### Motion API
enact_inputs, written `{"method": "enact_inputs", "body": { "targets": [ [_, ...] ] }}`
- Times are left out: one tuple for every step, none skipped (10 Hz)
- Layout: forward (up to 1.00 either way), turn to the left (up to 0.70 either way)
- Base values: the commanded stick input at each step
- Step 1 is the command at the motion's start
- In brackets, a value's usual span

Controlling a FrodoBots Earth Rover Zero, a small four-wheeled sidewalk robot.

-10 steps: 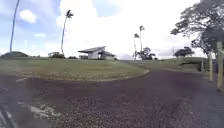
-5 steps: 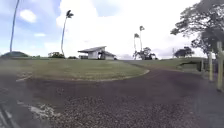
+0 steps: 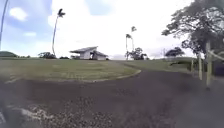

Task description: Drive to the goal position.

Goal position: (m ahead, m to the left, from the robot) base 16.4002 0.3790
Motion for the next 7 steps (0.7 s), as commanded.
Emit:
{"method": "enact_inputs", "body": {
  "targets": [
    [0.01, 0.0],
    [0.03, 0.0],
    [0.0, 0.0],
    [0.0, 0.0],
    [0.0, 0.0],
    [0.0, 0.0],
    [0.0, 0.0]
  ]
}}
